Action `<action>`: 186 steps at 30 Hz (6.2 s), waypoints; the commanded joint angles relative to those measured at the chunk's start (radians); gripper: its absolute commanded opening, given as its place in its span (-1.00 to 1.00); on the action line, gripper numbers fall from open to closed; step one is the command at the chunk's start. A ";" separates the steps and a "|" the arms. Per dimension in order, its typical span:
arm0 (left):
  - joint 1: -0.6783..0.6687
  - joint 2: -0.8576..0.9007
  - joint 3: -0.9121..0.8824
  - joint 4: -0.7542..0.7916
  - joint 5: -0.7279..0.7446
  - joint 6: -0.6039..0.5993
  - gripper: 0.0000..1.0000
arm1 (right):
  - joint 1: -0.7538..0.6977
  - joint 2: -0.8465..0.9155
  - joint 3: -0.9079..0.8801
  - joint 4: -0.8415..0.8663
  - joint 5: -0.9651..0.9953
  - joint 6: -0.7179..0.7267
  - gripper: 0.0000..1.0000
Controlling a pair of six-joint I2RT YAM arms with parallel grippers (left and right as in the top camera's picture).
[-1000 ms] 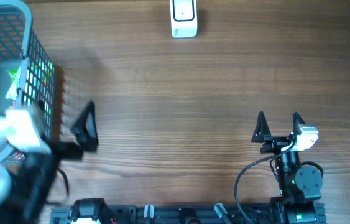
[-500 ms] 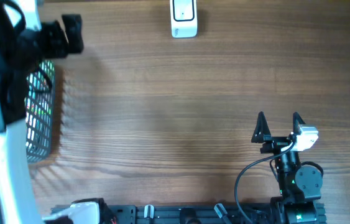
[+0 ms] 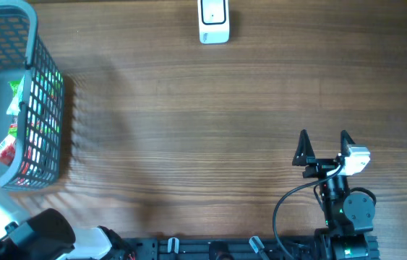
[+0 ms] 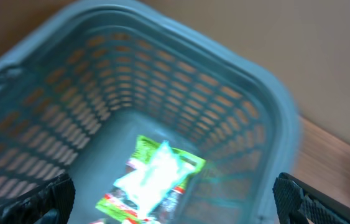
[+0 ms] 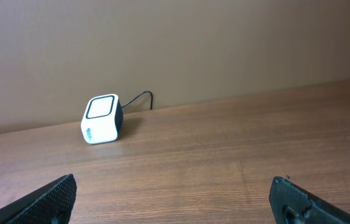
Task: Scan the item barcode
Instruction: 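Reach the left gripper into the basket and grasp the green snack bag, then lift the green snack bag out and place it near the scanner, then return the left gripper to the basket and grasp the red tissue pack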
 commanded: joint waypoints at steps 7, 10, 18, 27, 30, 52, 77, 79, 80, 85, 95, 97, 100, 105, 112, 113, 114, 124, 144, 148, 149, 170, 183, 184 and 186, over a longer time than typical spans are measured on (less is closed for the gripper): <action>0.093 0.205 0.017 -0.070 0.037 0.089 1.00 | -0.005 -0.003 -0.001 0.005 0.013 0.003 0.99; 0.093 0.285 0.017 -0.077 0.037 0.150 1.00 | -0.005 -0.003 -0.001 0.005 0.013 0.003 1.00; 0.093 0.484 0.017 -0.080 0.155 0.306 1.00 | -0.005 -0.003 -0.001 0.005 0.013 0.003 0.99; 0.093 0.677 0.017 -0.043 0.195 0.466 1.00 | -0.005 -0.003 -0.001 0.005 0.013 0.004 0.99; 0.093 0.715 0.017 -0.011 0.202 0.466 1.00 | -0.005 -0.003 -0.001 0.005 0.013 0.004 0.99; 0.093 0.795 0.016 -0.016 0.285 0.453 -0.92 | -0.005 -0.003 -0.001 0.005 0.013 0.003 0.99; 0.086 -0.048 0.231 0.090 0.145 -0.190 -0.92 | -0.005 -0.003 -0.001 0.005 0.013 0.003 0.99; 0.065 -0.110 0.231 0.075 0.223 -0.243 -0.92 | -0.005 -0.003 -0.001 0.005 0.013 0.003 0.99; 0.048 -0.136 0.231 0.064 0.269 -0.264 -0.92 | -0.005 -0.003 -0.001 0.005 0.013 0.004 1.00; -0.128 -0.201 0.230 -0.049 0.382 -0.306 -0.92 | -0.005 -0.003 -0.001 0.005 0.013 0.003 0.99; -0.698 -0.086 0.050 -0.183 0.252 -0.296 -0.92 | -0.005 -0.003 -0.001 0.005 0.013 0.004 0.99; -0.780 -0.052 -0.015 -0.147 0.222 -0.303 -0.92 | -0.005 -0.003 -0.001 0.005 0.013 0.004 1.00; -0.900 0.011 -0.144 -0.029 0.201 -0.342 -0.92 | -0.005 -0.003 -0.001 0.005 0.013 0.004 1.00; -1.039 0.138 -0.355 0.278 0.201 -0.480 -0.92 | -0.005 -0.003 -0.001 0.005 0.013 0.003 0.99; -1.147 0.359 -0.475 0.595 0.200 -0.630 -0.92 | -0.005 -0.003 -0.001 0.005 0.013 0.003 1.00; -1.155 0.381 -0.475 0.609 0.200 -0.639 -0.92 | -0.005 -0.003 -0.001 0.005 0.013 0.003 0.99; -1.162 0.398 -0.475 0.618 0.201 -0.640 -0.92 | -0.005 -0.003 -0.001 0.005 0.013 0.004 1.00; -1.201 0.423 -0.475 0.562 0.208 -0.566 1.00 | -0.005 -0.003 -0.001 0.005 0.013 0.004 0.99; -1.314 0.424 -0.475 0.416 0.084 -0.369 0.82 | -0.005 -0.003 -0.001 0.005 0.013 0.004 0.99; -1.345 0.424 -0.475 0.413 0.064 -0.384 1.00 | -0.005 -0.003 -0.001 0.005 0.013 0.003 0.99; -1.347 0.424 -0.475 0.415 0.057 -0.385 1.00 | -0.005 -0.003 -0.001 0.005 0.013 0.003 1.00; -0.981 -0.043 -0.286 0.313 -0.141 -0.397 1.00 | -0.005 -0.003 -0.001 0.005 0.013 0.003 0.99; -0.198 -0.310 -0.280 0.026 -0.024 -0.319 1.00 | -0.005 -0.003 -0.001 0.005 0.013 0.004 0.99; -0.164 -0.308 -0.280 0.004 -0.045 -0.312 1.00 | -0.005 -0.003 -0.001 0.005 0.013 0.003 0.99; -0.106 -0.305 -0.280 -0.019 -0.085 -0.313 1.00 | -0.005 -0.003 -0.001 0.005 0.013 0.004 0.99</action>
